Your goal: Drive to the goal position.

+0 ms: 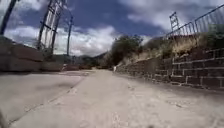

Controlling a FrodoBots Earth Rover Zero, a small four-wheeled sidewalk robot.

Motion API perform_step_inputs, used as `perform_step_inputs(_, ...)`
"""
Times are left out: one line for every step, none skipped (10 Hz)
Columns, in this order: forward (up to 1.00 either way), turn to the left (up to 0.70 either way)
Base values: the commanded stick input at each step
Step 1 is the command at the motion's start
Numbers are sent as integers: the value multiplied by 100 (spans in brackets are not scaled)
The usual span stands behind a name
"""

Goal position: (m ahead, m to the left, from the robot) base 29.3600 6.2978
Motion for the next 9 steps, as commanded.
perform_step_inputs(100,0)
perform_step_inputs(100,0)
perform_step_inputs(100,0)
perform_step_inputs(100,0)
perform_step_inputs(100,0)
perform_step_inputs(100,0)
perform_step_inputs(100,0)
perform_step_inputs(100,0)
perform_step_inputs(100,0)
